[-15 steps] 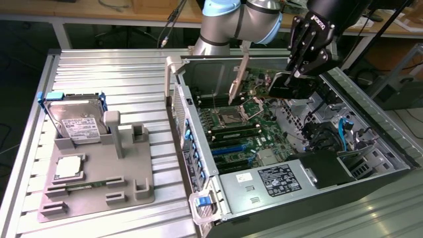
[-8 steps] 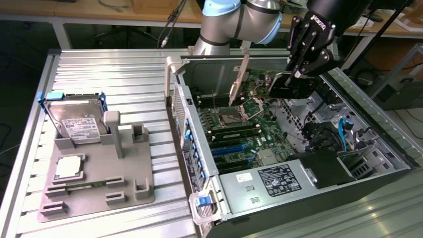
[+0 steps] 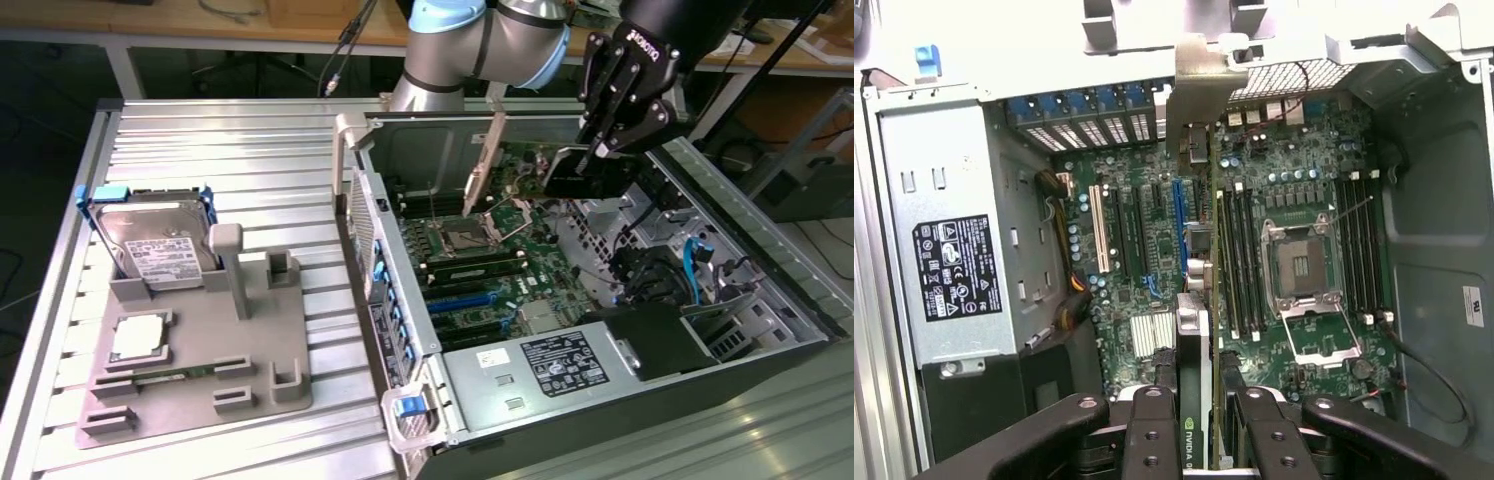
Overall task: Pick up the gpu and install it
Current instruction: 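Insert the gpu into the slot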
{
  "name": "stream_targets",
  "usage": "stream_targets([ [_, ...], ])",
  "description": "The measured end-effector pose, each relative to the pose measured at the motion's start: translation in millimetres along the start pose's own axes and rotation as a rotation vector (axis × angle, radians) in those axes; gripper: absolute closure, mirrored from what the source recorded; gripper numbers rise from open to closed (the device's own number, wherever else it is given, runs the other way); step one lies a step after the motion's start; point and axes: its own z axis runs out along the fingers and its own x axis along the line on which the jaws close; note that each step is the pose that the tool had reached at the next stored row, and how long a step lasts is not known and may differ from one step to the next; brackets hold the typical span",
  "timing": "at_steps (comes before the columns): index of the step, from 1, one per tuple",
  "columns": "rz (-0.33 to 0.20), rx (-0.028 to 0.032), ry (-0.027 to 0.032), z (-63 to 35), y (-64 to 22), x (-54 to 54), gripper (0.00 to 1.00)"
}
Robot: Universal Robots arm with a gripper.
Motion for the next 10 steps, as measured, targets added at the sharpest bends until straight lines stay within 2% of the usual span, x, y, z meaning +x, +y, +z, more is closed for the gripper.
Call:
stream_targets([
  [10, -0.019, 0.0000, 0.0008, 0.1, 0.0, 0.0, 0.73],
])
